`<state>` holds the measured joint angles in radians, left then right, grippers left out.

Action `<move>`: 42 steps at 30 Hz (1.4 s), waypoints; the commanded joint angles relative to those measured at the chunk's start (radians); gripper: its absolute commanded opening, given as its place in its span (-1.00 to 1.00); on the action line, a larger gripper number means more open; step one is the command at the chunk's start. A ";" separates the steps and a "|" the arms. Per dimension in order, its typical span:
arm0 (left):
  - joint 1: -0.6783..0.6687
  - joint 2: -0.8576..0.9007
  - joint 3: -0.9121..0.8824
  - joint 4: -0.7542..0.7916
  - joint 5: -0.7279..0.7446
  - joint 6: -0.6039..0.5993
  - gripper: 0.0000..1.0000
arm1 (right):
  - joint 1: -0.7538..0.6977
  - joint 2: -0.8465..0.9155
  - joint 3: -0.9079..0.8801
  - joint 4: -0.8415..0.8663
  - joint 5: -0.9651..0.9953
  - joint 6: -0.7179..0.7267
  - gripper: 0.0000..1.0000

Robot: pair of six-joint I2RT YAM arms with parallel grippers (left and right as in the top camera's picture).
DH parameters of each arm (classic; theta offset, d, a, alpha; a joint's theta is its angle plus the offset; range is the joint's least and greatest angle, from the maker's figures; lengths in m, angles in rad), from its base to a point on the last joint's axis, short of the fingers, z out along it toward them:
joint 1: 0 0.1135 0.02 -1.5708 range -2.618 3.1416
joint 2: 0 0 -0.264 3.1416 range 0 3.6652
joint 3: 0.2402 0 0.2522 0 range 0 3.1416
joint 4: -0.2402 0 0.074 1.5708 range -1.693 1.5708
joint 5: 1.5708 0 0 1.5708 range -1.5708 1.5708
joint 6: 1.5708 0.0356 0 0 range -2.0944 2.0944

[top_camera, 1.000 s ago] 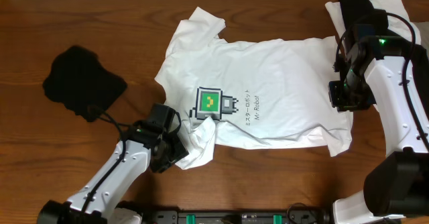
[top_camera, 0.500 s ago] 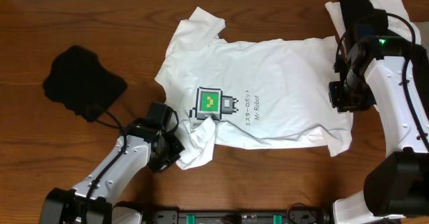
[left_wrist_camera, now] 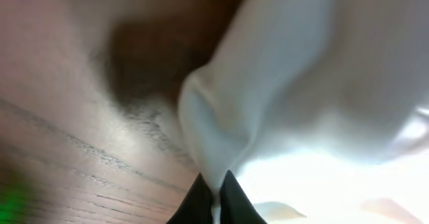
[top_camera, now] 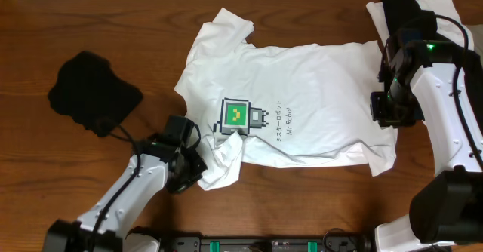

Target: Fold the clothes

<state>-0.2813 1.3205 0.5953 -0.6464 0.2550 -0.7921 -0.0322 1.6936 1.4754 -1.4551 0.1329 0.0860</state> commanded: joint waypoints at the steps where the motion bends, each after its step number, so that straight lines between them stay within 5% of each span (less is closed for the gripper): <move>1: 0.008 -0.074 0.059 0.000 -0.060 0.066 -0.88 | -0.029 -0.006 -0.013 0.024 -0.031 0.072 -0.42; 6: 0.042 -0.142 0.061 -0.011 -0.092 0.067 -0.88 | -0.067 -0.006 -0.083 0.109 -0.037 0.087 -0.16; 12: 0.090 -0.146 0.061 -0.033 -0.105 0.085 -0.88 | -0.122 -0.006 -0.246 0.186 -0.183 0.127 -0.25; 25: 0.133 -0.146 0.061 0.002 -0.145 0.085 -0.88 | -0.129 -0.019 -0.459 0.263 -0.186 0.294 -0.37; 42: 0.133 -0.146 0.061 0.001 -0.145 0.131 -0.88 | -0.262 -0.426 -0.637 0.322 -0.287 0.480 -0.38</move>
<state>-0.1532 1.1786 0.6407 -0.6460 0.1272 -0.6781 -0.2863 1.3117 0.9100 -1.1530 -0.0814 0.5041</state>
